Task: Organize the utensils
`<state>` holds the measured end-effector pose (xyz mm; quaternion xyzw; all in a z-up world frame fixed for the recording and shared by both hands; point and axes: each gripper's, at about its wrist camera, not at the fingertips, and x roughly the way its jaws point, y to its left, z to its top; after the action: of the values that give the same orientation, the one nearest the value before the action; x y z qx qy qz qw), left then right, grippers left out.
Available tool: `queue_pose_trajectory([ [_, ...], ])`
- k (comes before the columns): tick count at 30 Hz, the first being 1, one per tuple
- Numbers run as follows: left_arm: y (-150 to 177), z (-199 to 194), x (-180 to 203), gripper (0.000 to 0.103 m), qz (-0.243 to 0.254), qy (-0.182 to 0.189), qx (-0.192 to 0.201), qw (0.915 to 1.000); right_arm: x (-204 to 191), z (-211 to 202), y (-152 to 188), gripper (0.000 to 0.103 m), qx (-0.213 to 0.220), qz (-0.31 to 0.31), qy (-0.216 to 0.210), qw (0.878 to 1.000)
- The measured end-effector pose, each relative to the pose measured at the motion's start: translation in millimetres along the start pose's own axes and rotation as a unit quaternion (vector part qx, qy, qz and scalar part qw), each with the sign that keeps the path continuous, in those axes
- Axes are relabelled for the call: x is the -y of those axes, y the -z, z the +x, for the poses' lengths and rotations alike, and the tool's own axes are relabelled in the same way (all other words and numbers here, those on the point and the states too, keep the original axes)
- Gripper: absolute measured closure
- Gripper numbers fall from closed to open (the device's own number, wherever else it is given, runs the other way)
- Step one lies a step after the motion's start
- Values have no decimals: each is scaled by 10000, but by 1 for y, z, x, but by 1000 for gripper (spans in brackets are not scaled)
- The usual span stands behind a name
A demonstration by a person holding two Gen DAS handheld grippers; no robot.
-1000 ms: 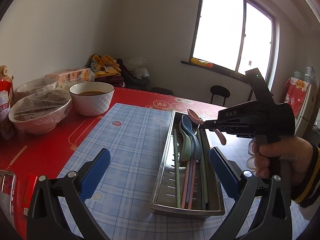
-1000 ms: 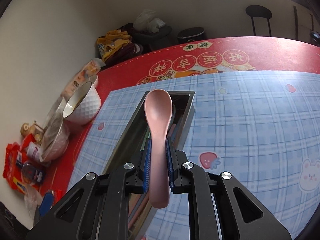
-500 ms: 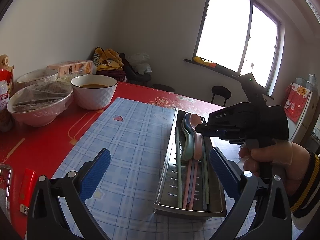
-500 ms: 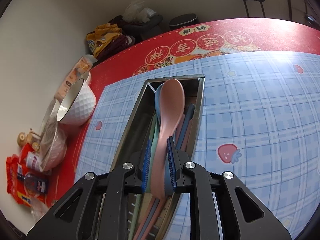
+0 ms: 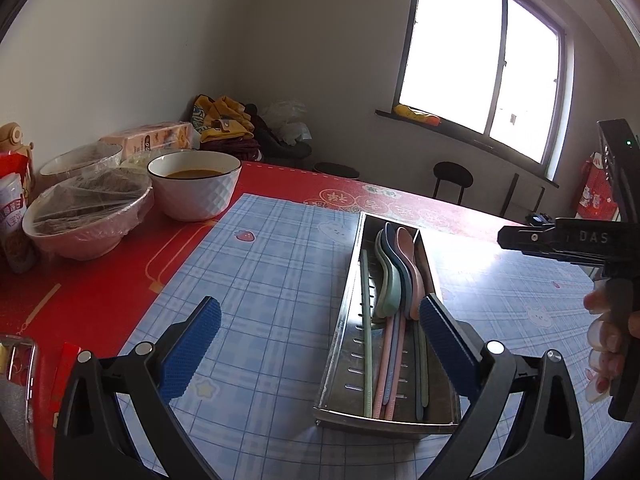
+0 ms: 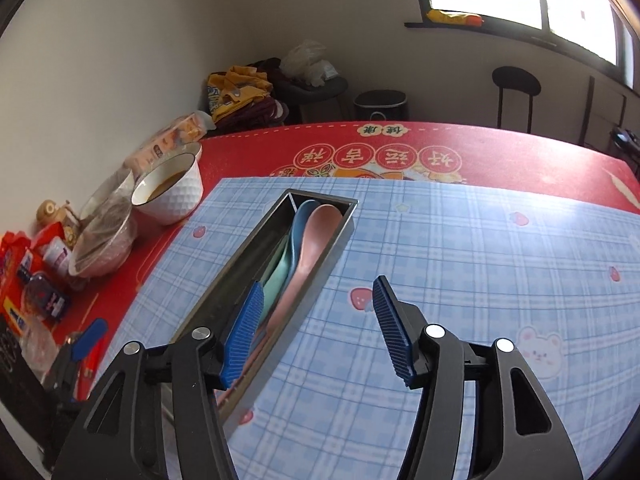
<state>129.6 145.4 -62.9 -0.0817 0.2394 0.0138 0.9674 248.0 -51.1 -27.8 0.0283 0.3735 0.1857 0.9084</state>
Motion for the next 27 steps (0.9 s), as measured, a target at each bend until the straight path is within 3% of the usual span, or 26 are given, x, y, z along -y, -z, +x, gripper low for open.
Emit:
queue_pose_trajectory([
  [2, -4, -6, 4, 6, 59, -35, 55, 10000, 4, -21, 4, 32, 179, -186, 51, 9997],
  [4, -10, -14, 10, 6, 147, -48, 118, 9998, 9, -40, 9, 25, 307, -314, 92, 9990],
  [5, -14, -18, 13, 6, 197, -47, 151, 9997, 11, -51, 12, 16, 402, -347, 115, 9985],
  [11, -41, -49, 43, 6, 592, -41, 437, 9973, 21, -108, 27, 15, 1093, -561, 417, 9915],
  [16, -55, -81, 73, 6, 859, 47, 831, 9928, 31, -143, 37, 15, 1570, -352, 454, 9859],
  [20, -59, -102, 93, 6, 993, -101, 1180, 9880, 38, -161, 44, 15, 1771, -185, 452, 9830],
  [27, -58, -111, 110, 6, 1055, 45, 1106, 9882, 48, -180, 54, 15, 1997, 11, 567, 9782],
])
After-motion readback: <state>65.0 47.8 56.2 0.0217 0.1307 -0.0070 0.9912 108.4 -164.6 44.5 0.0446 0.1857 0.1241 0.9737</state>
